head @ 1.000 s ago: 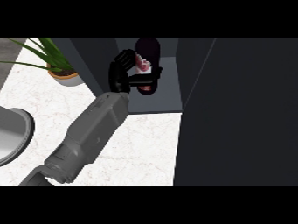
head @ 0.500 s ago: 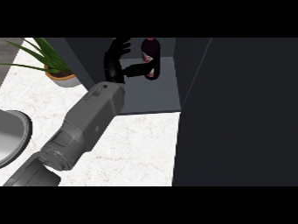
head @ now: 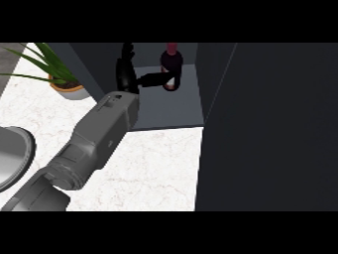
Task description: Pick up the wine, place it into the cabinet and close the cabinet
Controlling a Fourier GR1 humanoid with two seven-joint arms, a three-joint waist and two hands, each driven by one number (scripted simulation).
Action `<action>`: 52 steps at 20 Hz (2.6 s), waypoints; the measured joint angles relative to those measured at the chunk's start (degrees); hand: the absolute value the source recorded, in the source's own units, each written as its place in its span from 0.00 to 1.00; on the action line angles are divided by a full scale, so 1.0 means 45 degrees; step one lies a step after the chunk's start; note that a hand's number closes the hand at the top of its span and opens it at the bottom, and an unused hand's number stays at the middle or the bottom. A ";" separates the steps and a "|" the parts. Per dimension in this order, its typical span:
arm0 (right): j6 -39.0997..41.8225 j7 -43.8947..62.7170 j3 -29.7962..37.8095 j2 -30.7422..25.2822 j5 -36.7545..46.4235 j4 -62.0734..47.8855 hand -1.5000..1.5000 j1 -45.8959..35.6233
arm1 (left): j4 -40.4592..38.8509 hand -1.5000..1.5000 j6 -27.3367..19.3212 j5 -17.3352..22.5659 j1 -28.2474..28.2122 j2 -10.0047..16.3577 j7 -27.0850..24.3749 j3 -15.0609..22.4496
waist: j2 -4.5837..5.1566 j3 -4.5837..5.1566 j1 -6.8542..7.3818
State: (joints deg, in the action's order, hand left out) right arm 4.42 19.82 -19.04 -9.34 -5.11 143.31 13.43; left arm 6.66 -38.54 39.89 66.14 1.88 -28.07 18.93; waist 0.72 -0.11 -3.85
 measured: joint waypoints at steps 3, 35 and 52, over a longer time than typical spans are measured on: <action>0.0074 -0.0030 -0.0008 0.0025 0.0004 -0.0015 0.00 -0.0082 | -0.0181 0.00 -0.0067 -0.0062 0.0135 0.0013 0.0011 -0.0080 | 0.0026 0.0005 -0.0035; -0.0106 -0.0279 -0.0318 0.0105 0.0112 0.0133 0.00 0.0960 | 0.5019 0.00 0.3119 -0.0645 -0.2240 0.0015 -0.1466 -0.0349 | -0.0302 0.0028 0.0922; -0.0496 -0.0126 -0.0403 -0.0087 0.0235 0.0172 0.00 0.0660 | 1.4060 0.00 0.1577 -0.1660 -0.8400 0.0619 0.0557 0.2201 | -0.0321 0.0025 0.1001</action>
State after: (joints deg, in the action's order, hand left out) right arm 2.18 19.25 -20.85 -9.73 -4.05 144.09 16.39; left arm 69.93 -31.44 32.42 28.34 4.67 -25.56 28.83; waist -0.73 0.00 0.66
